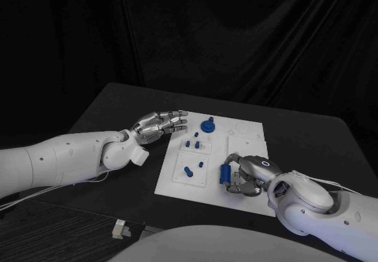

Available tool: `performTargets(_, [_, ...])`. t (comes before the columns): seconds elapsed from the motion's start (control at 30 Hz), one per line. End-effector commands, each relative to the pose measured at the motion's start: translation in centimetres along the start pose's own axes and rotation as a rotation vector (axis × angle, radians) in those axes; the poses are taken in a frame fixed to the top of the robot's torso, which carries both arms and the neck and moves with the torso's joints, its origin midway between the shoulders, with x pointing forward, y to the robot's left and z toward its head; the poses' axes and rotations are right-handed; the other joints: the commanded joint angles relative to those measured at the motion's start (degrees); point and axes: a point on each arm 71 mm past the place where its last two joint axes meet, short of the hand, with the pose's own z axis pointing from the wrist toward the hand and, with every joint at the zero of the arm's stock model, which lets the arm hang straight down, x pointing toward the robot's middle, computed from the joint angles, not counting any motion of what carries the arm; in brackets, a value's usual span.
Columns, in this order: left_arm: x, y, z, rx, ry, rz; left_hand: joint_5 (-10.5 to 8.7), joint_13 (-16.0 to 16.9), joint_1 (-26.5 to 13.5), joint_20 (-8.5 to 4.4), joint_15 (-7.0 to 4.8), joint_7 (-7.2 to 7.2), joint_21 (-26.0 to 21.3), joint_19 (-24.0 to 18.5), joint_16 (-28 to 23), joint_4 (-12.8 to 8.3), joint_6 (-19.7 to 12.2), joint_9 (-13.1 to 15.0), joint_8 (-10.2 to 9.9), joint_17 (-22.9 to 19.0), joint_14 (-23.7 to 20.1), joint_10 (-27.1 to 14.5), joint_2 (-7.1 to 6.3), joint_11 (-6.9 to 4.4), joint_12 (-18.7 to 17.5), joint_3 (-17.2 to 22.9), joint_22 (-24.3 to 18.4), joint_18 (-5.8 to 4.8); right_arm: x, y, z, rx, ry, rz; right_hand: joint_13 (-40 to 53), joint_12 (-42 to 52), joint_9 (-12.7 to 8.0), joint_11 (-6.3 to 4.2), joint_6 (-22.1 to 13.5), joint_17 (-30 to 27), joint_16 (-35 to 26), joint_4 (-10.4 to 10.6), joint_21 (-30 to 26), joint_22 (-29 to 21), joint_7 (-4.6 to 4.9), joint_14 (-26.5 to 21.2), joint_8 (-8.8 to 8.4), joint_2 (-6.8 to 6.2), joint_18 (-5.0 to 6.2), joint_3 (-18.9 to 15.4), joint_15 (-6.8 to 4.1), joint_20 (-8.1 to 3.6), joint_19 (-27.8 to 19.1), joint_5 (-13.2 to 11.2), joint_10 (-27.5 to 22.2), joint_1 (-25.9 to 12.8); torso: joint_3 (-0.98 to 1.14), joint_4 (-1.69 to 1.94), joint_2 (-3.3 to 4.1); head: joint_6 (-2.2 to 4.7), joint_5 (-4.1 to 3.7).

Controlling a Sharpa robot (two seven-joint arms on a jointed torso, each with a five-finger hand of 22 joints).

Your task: Assemble the parts on the task board

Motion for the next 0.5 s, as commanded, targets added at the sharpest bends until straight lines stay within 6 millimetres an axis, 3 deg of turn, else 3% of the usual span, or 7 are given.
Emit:
performTargets(0.03, [0.15, -0.04, 0.05, 0.013, 0.01, -0.01, 1.02, 0.57, 0.38, -0.07, 0.47, 0.8, 0.49, 0.55, 0.69, -0.16, 0.64, 0.38, 1.01, 0.69, 0.01, -0.18, -0.3, 0.74, 1.3, 0.98, -0.07, 0.59, 0.45, -0.41, -0.05, 0.045, 0.042, -0.014, 15.16, 0.73, -1.28, 0.52, 3.48, 8.5, -0.69, -0.29, -1.45, 5.98, 0.37, 4.17, -1.77, 1.55, 1.95, 3.26, 0.59, 0.62, -0.02, -3.73, 5.44, -1.81, 0.0, -0.01, -0.03, -0.01, 0.04])
performTargets(0.23, [0.14, -0.03, 0.04, 0.012, 0.01, -0.009, 1.02, 0.57, 0.38, -0.07, 0.47, 0.8, 0.49, 0.55, 0.69, -0.16, 0.64, 0.38, 1.01, 0.69, 0.01, -0.18, -0.3, 0.74, 1.3, 0.98, -0.07, 0.59, 0.51, -0.45, -0.05, 0.051, 0.05, -0.018, 15.16, 0.73, -3.81, 0.73, 1.7, 7.98, -0.98, -0.47, -2.39, 5.81, 0.94, 4.01, -5.54, 1.6, 2.09, 2.9, 0.78, 0.88, -0.19, -6.36, 5.44, -0.93, 0.01, 0.0, 0.0, -0.01, 0.04])
performTargets(0.47, [0.16, 0.0, 0.08, 0.011, 0.01, -0.01, 1.02, 0.57, 0.37, -0.07, 0.47, 0.81, 0.48, 0.54, 0.7, -0.18, 0.65, 0.38, 1.02, 0.69, 0.01, -0.2, -0.34, 0.74, 1.27, 1.02, -0.12, 0.58, 0.52, -0.46, -0.06, 0.054, 0.051, -0.018, 14.97, 0.56, -5.44, 0.72, 0.35, 7.64, -1.16, -0.51, -3.22, 5.67, 1.13, 3.9, -7.94, 1.64, 2.21, 2.22, 0.81, 0.94, -0.33, -9.28, 5.26, -0.27, 0.0, -0.01, 0.0, -0.01, 0.06])
performTargets(0.5, [0.16, 0.01, 0.09, 0.011, 0.011, -0.01, 1.02, 0.57, 0.37, -0.07, 0.47, 0.81, 0.48, 0.54, 0.7, -0.18, 0.65, 0.38, 1.02, 0.69, 0.01, -0.2, -0.34, 0.74, 1.27, 1.02, -0.12, 0.58, 0.51, -0.46, -0.06, 0.054, 0.051, -0.018, 14.93, 0.53, -5.81, 0.73, -0.06, 7.57, -1.2, -0.51, -3.32, 5.66, 1.17, 3.88, -8.55, 1.64, 2.21, 1.87, 0.81, 0.94, -0.33, -10.86, 5.23, -0.13, 0.0, -0.01, 0.0, -0.01, 0.01])
